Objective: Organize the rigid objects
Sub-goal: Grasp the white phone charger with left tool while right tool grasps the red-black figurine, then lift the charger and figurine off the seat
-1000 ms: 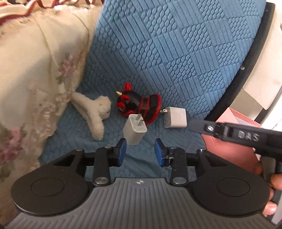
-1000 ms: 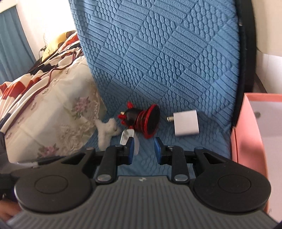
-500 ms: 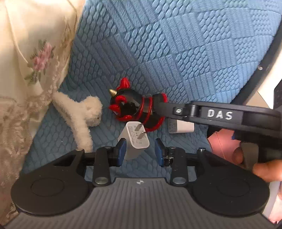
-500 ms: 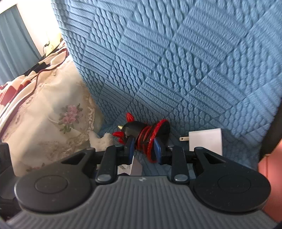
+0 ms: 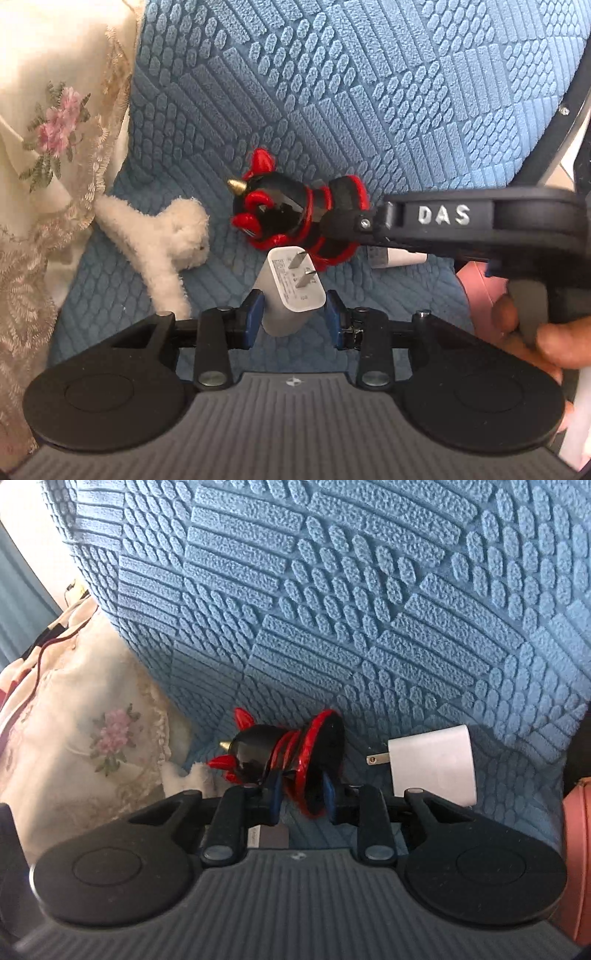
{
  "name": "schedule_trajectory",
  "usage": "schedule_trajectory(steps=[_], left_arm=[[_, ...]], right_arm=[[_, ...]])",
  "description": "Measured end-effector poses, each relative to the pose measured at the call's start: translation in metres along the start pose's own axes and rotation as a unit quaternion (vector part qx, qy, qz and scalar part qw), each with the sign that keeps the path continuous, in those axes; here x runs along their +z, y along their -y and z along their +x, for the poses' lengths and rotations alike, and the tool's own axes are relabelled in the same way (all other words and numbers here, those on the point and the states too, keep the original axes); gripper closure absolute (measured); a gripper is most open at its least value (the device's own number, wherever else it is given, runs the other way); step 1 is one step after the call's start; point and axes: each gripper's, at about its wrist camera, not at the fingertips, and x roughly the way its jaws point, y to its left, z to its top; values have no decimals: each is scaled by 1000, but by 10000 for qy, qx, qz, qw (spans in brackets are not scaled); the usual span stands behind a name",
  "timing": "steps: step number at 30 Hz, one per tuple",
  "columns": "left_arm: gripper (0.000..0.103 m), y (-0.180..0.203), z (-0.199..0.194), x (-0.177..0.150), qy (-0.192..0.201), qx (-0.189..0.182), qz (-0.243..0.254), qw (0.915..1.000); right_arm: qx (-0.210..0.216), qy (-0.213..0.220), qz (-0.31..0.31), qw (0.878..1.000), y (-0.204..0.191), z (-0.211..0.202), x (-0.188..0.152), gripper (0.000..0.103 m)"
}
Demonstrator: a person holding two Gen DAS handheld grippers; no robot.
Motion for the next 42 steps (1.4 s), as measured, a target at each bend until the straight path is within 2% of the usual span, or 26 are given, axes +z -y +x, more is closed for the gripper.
schedule_trajectory(steps=[9, 11, 13, 16, 26, 42], left_arm=[[61, 2, 10, -1, 65, 103, 126, 9998], [64, 3, 10, -1, 59, 156, 178, 9997], [67, 3, 9, 0, 46, 237, 148, 9996], [69, -1, 4, -1, -36, 206, -4, 9998], [70, 1, -28, -17, -96, 269, -74, 9996], [72, 6, -90, -75, -38, 203, -333, 9992]], right_arm=[[-292, -41, -11, 9996, 11, -23, -5, 78], [-284, -49, 32, 9996, 14, -30, -8, 79], [-263, -72, 72, 9996, 15, -36, -14, 85], [-348, -83, -16, 9994, 10, -42, -22, 85], [-519, -134, -103, 9985, 2, -73, -50, 87], [-800, -111, -247, 9964, -25, -129, -117, 88]])
